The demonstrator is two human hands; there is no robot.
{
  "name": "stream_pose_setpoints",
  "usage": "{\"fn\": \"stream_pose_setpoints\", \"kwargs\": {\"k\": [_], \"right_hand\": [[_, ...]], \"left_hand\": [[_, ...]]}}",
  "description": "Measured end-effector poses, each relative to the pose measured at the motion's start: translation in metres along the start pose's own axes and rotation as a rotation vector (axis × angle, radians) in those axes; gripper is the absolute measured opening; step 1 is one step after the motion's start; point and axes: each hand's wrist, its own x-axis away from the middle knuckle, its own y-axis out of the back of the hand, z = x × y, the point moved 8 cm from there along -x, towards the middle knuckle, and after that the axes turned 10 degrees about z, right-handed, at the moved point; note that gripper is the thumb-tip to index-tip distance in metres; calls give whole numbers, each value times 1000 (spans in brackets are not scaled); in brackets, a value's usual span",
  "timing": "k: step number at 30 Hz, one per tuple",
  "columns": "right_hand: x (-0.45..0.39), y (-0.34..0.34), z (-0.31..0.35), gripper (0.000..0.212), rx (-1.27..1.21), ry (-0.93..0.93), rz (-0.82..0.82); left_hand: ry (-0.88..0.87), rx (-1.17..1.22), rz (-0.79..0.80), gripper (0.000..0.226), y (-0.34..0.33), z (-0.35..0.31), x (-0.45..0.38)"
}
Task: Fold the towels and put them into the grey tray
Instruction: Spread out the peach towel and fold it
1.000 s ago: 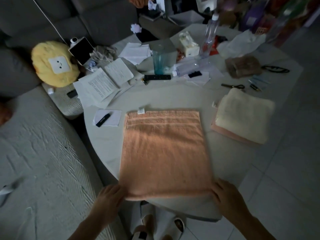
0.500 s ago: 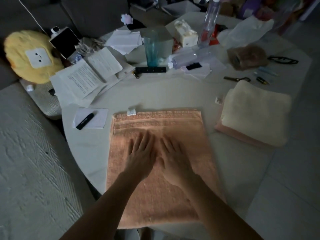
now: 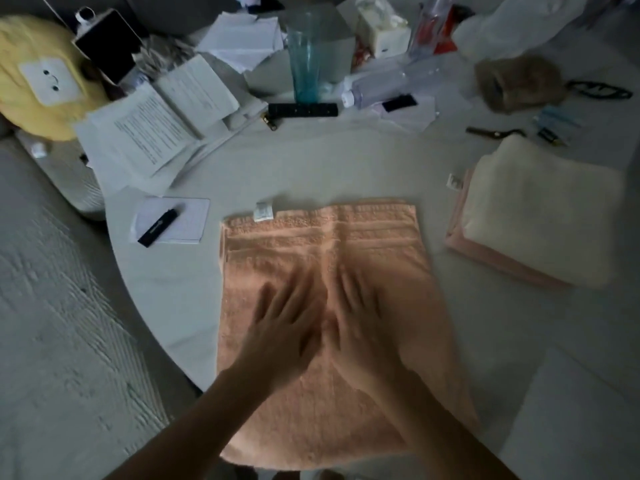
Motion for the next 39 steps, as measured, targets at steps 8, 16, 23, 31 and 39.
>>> {"fn": "stream_pose_setpoints", "kwargs": {"k": [8,16,23,31,39], "right_hand": [[27,7,-50,79,213,-182,11],[5,-5,-10,69,126,5,48],[36,7,-60,79,186,-221,68],[6,-3,-7,75,96,-37,12],[-11,0,-11,81,69,-198,-23]], "left_hand": [[199,10,93,86,4,54,17],[64,62,-8,59,24,11,-23],[223,37,51,82,14,52,0],[263,144,19,60,19,41,-55],[145,155,173,113,27,85,-102]]}}
